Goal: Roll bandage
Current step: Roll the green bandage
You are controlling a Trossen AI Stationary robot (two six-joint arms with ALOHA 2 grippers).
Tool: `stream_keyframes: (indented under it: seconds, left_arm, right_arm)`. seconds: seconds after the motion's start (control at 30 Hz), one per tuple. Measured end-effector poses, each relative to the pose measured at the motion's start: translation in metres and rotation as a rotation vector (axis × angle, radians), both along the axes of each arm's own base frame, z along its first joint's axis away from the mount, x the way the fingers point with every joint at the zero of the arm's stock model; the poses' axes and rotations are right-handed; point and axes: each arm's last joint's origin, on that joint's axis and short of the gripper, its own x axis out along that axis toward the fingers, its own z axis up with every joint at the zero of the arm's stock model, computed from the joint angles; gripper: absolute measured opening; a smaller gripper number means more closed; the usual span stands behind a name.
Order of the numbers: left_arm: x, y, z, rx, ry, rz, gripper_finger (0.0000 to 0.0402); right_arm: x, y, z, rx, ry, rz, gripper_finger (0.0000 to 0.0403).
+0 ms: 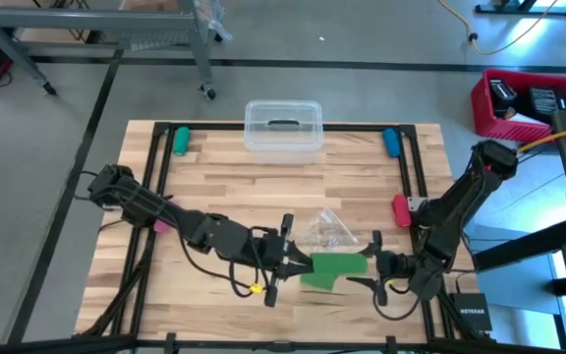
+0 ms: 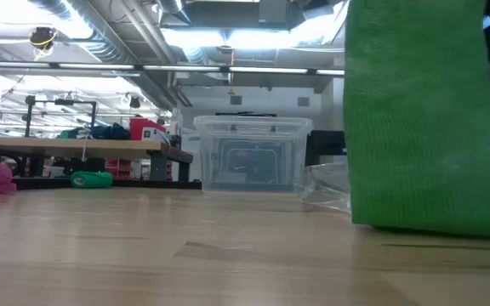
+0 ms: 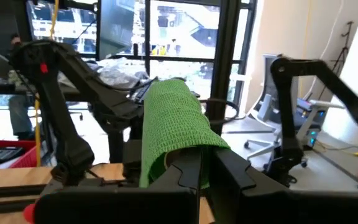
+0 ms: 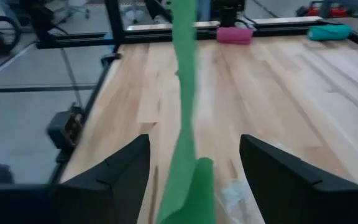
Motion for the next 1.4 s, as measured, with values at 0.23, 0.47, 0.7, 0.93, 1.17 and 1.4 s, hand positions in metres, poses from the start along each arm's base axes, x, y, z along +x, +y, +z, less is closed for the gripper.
stream_keyframes:
  seconds: [0.23,0.47,0.7,0.93,1.17,1.4]
  left_arm:
    - [0.001,0.002,0.001,0.029,-0.013,0.009,0.0011]
    - [0.000,0.002,0.001,0.015,-0.014,0.007,0.0011]
    - [0.000,0.001,0.000,0.019,-0.003,0.005,0.0011]
    - [0.000,0.001,0.000,0.011,-0.002,0.006,0.0011]
    - [0.000,0.001,0.001,0.000,-0.006,0.006,0.0011]
    - [-0.011,0.003,0.015,-0.124,-0.012,-0.018,0.0011]
  right_arm:
    - [0.017,0.002,-0.009,-0.019,-0.041,-0.078,0.0248]
    - [0.030,0.010,-0.012,-0.079,-0.096,-0.029,0.0248]
    - [0.039,0.006,-0.011,-0.044,-0.095,-0.015,0.0248]
    - [0.056,-0.006,-0.011,0.066,-0.061,0.039,0.0243]
    - [0.054,-0.006,-0.011,-0.050,-0.075,0.035,0.0073]
    - [0.029,-0.002,0.006,-0.183,-0.077,0.004,0.0010]
